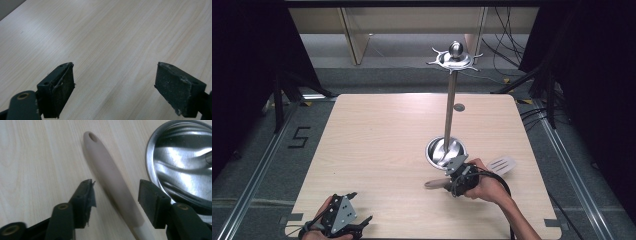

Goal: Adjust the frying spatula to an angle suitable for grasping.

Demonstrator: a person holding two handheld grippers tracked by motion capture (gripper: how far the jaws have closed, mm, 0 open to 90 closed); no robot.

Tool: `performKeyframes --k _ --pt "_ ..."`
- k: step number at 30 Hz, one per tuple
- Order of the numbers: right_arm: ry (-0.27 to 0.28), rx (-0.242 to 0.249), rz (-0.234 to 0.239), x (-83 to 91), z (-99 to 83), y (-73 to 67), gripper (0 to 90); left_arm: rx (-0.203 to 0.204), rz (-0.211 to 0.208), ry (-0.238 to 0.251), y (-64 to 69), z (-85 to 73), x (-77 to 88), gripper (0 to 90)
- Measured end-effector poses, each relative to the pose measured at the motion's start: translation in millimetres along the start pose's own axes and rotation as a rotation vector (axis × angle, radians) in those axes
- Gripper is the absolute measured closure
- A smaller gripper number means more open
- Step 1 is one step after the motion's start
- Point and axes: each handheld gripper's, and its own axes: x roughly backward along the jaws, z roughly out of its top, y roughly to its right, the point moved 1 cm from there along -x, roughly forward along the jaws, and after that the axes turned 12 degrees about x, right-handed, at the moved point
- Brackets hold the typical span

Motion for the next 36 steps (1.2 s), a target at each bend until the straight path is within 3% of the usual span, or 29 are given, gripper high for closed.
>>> performKeyframes --k 2,5,7,9,10,13,19,22,27,31,33,34,36 --pt "0.005 0.000 0.023 -1.9 2.2 2.5 40.8 0.002 0.000 0.000 0.0 -0.2 -0.1 15.1" --pt "-0.031 0.003 0.052 -5.2 5.5 2.9 37.7 -0.001 -0.003 -0.008 0.2 0.2 0.3 15.1" --pt "-0.039 0.018 0.065 -8.4 7.0 4.9 36.5 0.001 -0.001 0.000 0.2 0.0 -0.1 15.1" --pt "-0.049 -0.006 0.080 -10.9 8.6 5.3 37.6 0.002 -0.001 0.000 0.2 0.0 0.0 15.1" --pt "-0.059 0.016 0.086 -12.8 9.9 6.7 38.0 0.002 -0.002 0.000 0.2 0.0 -0.1 15.1" --pt "-0.063 0.027 0.119 -16.4 13.0 8.9 42.1 0.001 -0.002 0.001 0.2 0.1 0.0 15.1" --pt "-0.088 0.036 0.144 -21.0 17.3 13.2 53.6 0.001 -0.004 0.002 0.4 0.1 -0.1 15.1" --pt "-0.119 0.070 0.177 -21.5 21.9 14.5 58.5 0.002 -0.002 0.002 0.5 0.2 0.3 15.1" --pt "-0.168 0.083 0.180 -21.4 27.5 14.2 59.7 -0.008 0.007 0.001 -0.2 0.3 0.1 15.1" --pt "-0.231 0.095 0.138 -21.2 31.0 15.1 60.5 0.000 -0.004 0.004 0.5 0.2 0.1 15.1" --pt "-0.249 0.072 0.138 -21.3 30.7 17.0 61.9 -0.004 0.007 0.004 0.1 0.3 0.0 15.1" --pt "-0.274 0.022 0.127 -19.4 29.4 17.8 64.3 -0.007 0.003 0.001 0.0 0.3 0.3 15.1" --pt "-0.286 0.008 0.123 -18.8 27.8 18.8 65.3 -0.006 0.007 0.002 -0.1 0.3 0.0 15.1"
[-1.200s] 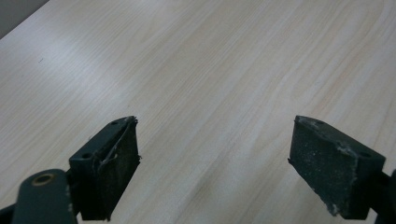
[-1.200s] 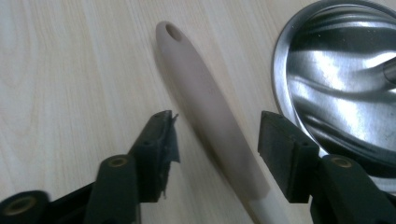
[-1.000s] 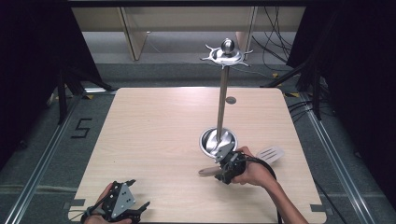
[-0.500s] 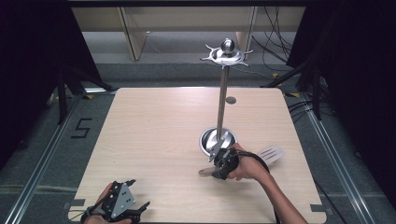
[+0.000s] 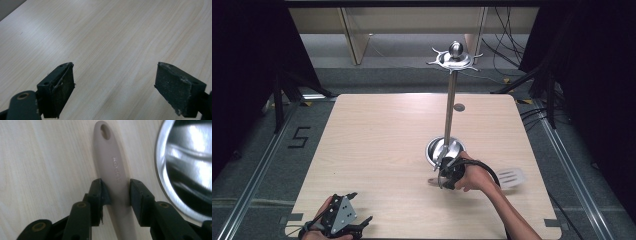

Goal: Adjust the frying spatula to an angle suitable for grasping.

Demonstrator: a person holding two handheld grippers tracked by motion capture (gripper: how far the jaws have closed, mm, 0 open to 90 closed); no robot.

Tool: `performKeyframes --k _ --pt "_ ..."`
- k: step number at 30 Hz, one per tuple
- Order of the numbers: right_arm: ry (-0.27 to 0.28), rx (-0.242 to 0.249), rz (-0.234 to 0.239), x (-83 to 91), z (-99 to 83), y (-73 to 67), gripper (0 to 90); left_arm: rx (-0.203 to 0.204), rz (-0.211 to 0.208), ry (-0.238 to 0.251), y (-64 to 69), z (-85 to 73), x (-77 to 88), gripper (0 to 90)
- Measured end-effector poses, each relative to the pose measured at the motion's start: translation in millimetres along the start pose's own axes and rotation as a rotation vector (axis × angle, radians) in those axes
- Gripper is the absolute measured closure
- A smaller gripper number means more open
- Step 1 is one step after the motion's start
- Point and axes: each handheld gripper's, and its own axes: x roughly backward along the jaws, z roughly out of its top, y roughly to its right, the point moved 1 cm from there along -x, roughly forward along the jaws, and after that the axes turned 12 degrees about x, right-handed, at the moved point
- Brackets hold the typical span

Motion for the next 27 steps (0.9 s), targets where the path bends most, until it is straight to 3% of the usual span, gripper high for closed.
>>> performKeyframes --k 2,6,20,23,27 --pt "-0.011 -0.041 0.016 1.5 -3.0 0.1 67.5 0.010 -0.013 0.000 0.7 0.0 0.4 15.1" --pt "-0.014 -0.055 0.051 2.5 -6.5 1.4 69.7 0.006 -0.011 -0.002 0.7 0.0 -0.1 15.1" --pt "-0.065 0.020 0.064 0.5 -1.3 8.5 69.9 0.012 -0.013 0.000 1.3 -0.3 -0.1 15.1" --pt "-0.095 0.025 0.055 1.3 1.9 6.8 70.1 0.007 -0.010 0.000 0.9 -0.1 0.4 15.1" --pt "-0.085 0.019 0.049 1.5 1.0 5.2 70.1 0.007 -0.008 -0.001 0.6 -0.1 0.3 15.1"
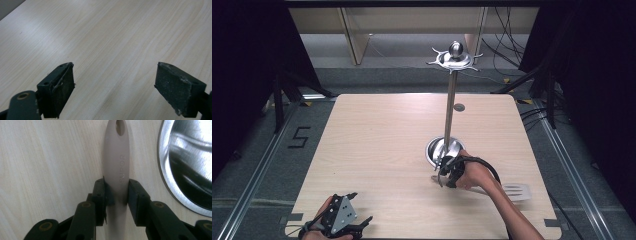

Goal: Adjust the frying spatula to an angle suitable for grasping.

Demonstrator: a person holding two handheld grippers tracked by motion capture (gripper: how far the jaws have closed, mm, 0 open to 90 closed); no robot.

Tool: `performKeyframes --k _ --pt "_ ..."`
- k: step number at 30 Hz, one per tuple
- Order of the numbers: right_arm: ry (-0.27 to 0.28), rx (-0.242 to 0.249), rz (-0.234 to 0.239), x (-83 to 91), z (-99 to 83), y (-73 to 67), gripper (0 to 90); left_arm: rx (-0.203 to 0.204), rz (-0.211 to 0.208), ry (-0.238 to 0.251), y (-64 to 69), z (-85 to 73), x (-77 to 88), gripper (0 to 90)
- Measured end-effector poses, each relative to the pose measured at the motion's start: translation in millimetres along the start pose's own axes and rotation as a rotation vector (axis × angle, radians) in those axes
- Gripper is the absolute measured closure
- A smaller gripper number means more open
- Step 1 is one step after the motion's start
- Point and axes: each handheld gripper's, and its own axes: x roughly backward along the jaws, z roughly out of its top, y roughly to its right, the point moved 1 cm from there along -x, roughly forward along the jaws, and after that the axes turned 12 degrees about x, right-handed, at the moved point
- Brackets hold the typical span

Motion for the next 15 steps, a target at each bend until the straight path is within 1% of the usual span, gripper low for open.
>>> performKeyframes --k 1,2,3,4,5,6,7,8,9,10,11,12,13,14,15 --pt "0.011 -0.005 -0.002 0.6 -0.9 -0.7 70.2 0.001 -0.002 0.001 0.0 0.0 0.0 15.1" --pt "0.022 0.000 -0.010 1.9 -2.6 -0.2 70.2 -0.001 0.000 0.001 -0.3 0.1 0.1 15.1" --pt "0.036 -0.019 -0.020 4.9 -4.2 -1.7 70.1 -0.004 0.005 0.000 -0.5 0.2 0.0 15.1" --pt "0.050 -0.015 -0.023 7.2 -5.9 -1.1 70.1 -0.004 0.009 0.000 -0.4 0.1 0.0 15.1" --pt "0.065 -0.027 -0.035 10.7 -8.1 -1.5 70.2 0.003 -0.005 0.000 0.0 0.1 0.1 15.1" --pt "0.088 -0.018 -0.046 14.0 -10.8 -0.1 70.1 0.001 -0.002 -0.001 0.0 0.0 0.1 15.1" --pt "0.134 -0.063 -0.043 23.0 -15.2 -2.9 70.1 0.001 -0.001 0.000 0.2 0.1 0.1 15.1" --pt "0.134 -0.063 -0.043 23.0 -15.2 -2.9 70.1 0.002 -0.004 0.001 0.2 0.1 0.1 15.1" --pt "0.150 -0.064 -0.058 27.4 -18.2 -2.8 70.1 0.001 -0.001 0.000 0.0 0.1 0.1 15.1" --pt "0.178 -0.059 -0.055 31.3 -21.4 -1.7 70.1 0.001 0.003 0.000 -0.3 0.0 0.1 15.1" --pt "0.234 -0.085 -0.090 39.2 -28.0 -1.8 70.1 -0.004 0.008 0.000 -0.9 -0.1 -0.7 15.1" --pt "0.234 -0.085 -0.090 39.2 -28.0 -1.8 70.1 -0.007 0.002 -0.006 -0.9 -0.1 -0.2 15.1" --pt "0.249 -0.099 -0.096 42.4 -30.4 -2.5 70.1 0.000 -0.003 -0.003 -0.3 -0.1 -0.1 15.1" --pt "0.266 -0.115 -0.104 48.4 -34.5 -2.7 70.1 0.002 -0.004 -0.001 -0.3 -0.1 -0.3 15.1" --pt "0.289 -0.151 -0.130 53.5 -37.8 -3.7 70.1 0.002 -0.004 -0.002 -0.5 0.0 -0.3 15.0"
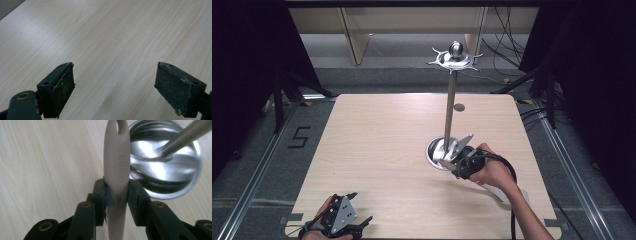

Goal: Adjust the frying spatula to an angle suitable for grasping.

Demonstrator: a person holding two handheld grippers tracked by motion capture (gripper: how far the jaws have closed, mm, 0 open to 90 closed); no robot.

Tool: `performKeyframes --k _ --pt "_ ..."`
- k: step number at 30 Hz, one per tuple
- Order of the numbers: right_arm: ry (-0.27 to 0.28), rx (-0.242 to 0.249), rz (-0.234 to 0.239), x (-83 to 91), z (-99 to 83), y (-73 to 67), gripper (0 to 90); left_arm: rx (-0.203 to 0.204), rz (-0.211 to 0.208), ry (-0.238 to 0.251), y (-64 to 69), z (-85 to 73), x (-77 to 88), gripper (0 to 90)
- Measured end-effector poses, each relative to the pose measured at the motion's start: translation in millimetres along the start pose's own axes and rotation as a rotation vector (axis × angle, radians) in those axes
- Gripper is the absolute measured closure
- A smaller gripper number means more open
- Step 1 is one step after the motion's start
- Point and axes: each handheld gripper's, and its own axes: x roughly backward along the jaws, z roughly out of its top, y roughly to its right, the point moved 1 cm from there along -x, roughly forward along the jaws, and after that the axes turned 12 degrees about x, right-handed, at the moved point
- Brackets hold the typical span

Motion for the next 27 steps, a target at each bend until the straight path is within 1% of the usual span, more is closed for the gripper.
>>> performKeyframes --k 1,2,3,4,5,6,7,8,9,11,12,13,14,15,16,17,18,19,20,21,22,23,24,25,26,27 --pt "0.014 0.021 -0.013 3.4 -0.7 1.7 70.1 -0.005 0.004 -0.005 -0.5 0.0 0.0 15.0" --pt "0.020 -0.011 -0.031 9.3 -1.8 0.8 70.2 -0.001 -0.005 0.002 -0.4 -0.3 -1.0 15.0" --pt "0.043 -0.005 -0.044 13.9 -3.0 2.2 70.2 -0.001 -0.006 0.002 -0.1 -0.5 -1.1 15.0" --pt "0.063 -0.003 -0.062 18.5 -4.7 3.9 70.2 0.000 0.003 -0.002 0.0 -0.3 0.0 15.0" --pt "0.112 -0.016 -0.096 27.0 -9.0 6.8 70.1 -0.008 0.013 -0.003 -0.7 -0.1 -0.1 15.0" --pt "0.112 -0.016 -0.096 27.0 -9.0 6.8 70.1 -0.007 0.014 0.001 -0.8 -0.2 -0.4 15.0" --pt "0.110 -0.056 -0.099 30.0 -10.2 5.1 70.2 -0.008 0.012 -0.002 -1.0 -0.2 -0.1 15.0" --pt "0.141 -0.036 -0.107 35.6 -12.9 6.8 70.1 -0.009 0.012 -0.003 -0.9 -0.4 -0.1 15.0" --pt "0.154 -0.035 -0.110 38.7 -14.2 6.9 70.2 -0.009 0.012 -0.002 -0.9 -0.5 -0.2 15.0" --pt "0.167 -0.085 -0.143 49.3 -18.2 5.5 70.2 -0.009 0.012 -0.003 -1.2 -0.2 -0.2 15.0" --pt "0.188 -0.077 -0.149 54.6 -20.9 7.2 70.2 -0.009 0.012 -0.003 -1.0 -0.2 -0.2 15.0" --pt "0.213 -0.058 -0.156 59.2 -24.3 8.4 70.2 0.000 0.002 -0.001 -0.1 -0.2 0.0 15.0" --pt "0.237 -0.050 -0.163 63.6 -26.7 9.2 70.2 0.000 0.002 -0.002 -0.1 -0.3 0.0 15.0" --pt "0.249 -0.052 -0.158 69.0 -29.5 9.7 70.2 0.001 0.001 0.001 -0.4 -0.4 -0.3 15.0" --pt "0.271 -0.062 -0.174 74.8 -32.9 10.2 70.2 0.002 0.003 -0.006 -0.5 -0.3 -0.1 15.0" --pt "0.285 -0.083 -0.183 78.6 -35.2 9.8 70.2 0.003 -0.005 -0.014 -0.8 -0.2 0.5 15.0" --pt "0.305 -0.101 -0.188 83.1 -38.1 10.0 70.2 -0.009 0.002 -0.023 -1.4 -0.1 0.8 15.0" --pt "0.307 -0.106 -0.176 89.0 -41.0 11.2 70.2 -0.010 -0.002 -0.024 -1.6 -0.1 0.6 15.0" --pt "0.338 -0.120 -0.189 93.0 -44.4 12.4 70.2 0.002 -0.006 -0.015 -0.9 -0.2 0.2 15.0" --pt "0.336 -0.132 -0.188 96.8 -46.7 12.9 70.2 0.003 -0.006 -0.014 -1.0 -0.2 0.1 15.0" --pt "0.351 -0.144 -0.199 100.5 -49.6 13.9 70.2 0.004 -0.007 -0.014 -1.1 -0.3 0.0 15.0" --pt "0.372 -0.152 -0.212 103.7 -52.5 15.0 70.2 0.004 0.006 -0.005 -0.7 -0.7 -0.8 15.0" --pt "0.390 -0.142 -0.210 106.9 -55.0 16.4 70.2 0.004 0.006 -0.006 -0.8 -0.9 -0.9 15.0" --pt "0.412 -0.148 -0.217 110.1 -57.7 17.1 70.2 0.005 0.007 -0.006 -1.0 -0.9 -1.0 15.0" --pt "0.440 -0.174 -0.232 112.5 -59.5 15.8 70.3 0.005 0.008 -0.008 -1.2 -1.0 -1.1 15.1" --pt "0.470 -0.180 -0.246 119.1 -64.3 16.9 70.2 0.005 0.007 -0.009 -1.1 -1.1 -1.2 15.0"
